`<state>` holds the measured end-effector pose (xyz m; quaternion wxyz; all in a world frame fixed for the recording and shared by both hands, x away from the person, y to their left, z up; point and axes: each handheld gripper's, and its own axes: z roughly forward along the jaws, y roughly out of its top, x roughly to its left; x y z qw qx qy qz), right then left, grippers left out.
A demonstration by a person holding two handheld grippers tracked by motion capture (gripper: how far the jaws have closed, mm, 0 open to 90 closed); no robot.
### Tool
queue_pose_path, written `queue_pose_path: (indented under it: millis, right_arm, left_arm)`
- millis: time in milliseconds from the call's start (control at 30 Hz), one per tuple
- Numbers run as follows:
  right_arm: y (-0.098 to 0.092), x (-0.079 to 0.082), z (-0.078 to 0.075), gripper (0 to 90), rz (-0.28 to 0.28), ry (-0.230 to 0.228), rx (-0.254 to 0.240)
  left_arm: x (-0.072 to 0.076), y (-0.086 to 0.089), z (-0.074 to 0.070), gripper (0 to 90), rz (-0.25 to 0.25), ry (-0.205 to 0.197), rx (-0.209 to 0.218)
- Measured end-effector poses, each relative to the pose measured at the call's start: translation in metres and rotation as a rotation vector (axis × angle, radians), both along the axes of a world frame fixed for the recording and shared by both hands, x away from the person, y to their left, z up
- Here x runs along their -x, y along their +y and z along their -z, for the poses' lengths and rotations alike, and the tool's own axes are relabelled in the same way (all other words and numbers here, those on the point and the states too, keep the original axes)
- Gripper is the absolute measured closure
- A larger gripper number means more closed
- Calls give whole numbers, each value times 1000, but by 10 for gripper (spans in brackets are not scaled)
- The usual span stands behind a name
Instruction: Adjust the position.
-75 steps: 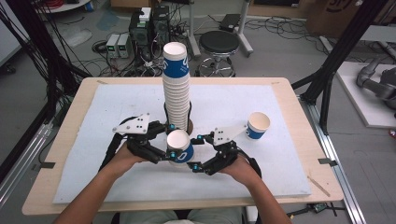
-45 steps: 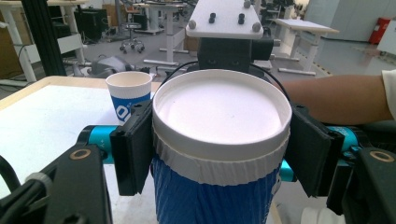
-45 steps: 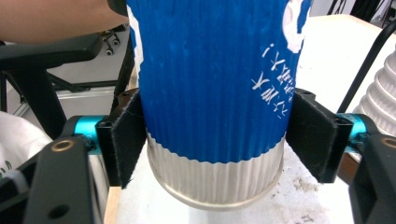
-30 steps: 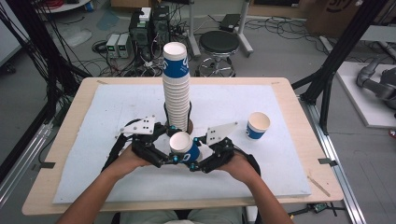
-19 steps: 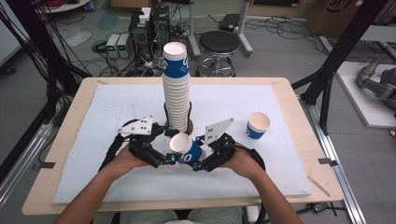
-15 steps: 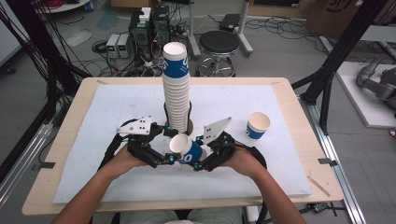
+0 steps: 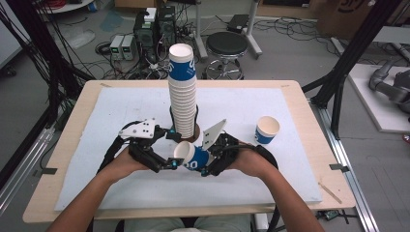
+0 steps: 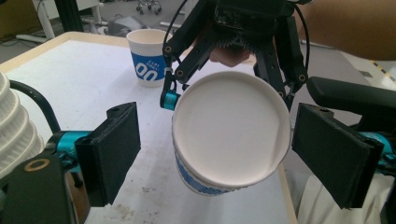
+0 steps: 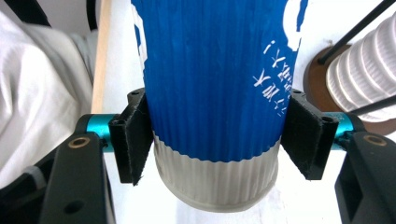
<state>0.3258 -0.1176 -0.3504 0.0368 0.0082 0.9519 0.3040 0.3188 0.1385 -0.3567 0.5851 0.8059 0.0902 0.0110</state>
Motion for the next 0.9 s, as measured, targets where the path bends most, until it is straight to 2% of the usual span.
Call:
queue_pose_path:
  millis: [200,300,533,633,767,867,900]
  right_arm:
    - [7,-2,-2,326,-21,-20,66]
    - [10,-1,-3,326,-19,-17,93]
    - [13,-1,-2,326,-26,-13,101]
    - [13,-1,-2,325,-31,-21,95]
    - [13,0,-2,324,-32,-18,95]
    - [13,-1,-2,324,-34,-19,94]
    - [13,-2,-1,324,-52,-32,82]
  left_arm:
    - [0,-5,1,153,3,9,-37]
    - [-1,-8,0,153,6,11,-52]
    - [-2,-18,5,155,15,17,-117]
    - [-3,-19,6,181,21,18,-128]
    - [-3,-19,5,285,57,17,-125]
    - [-3,-19,5,301,63,17,-128]
    - [-3,-18,5,303,66,18,-129]
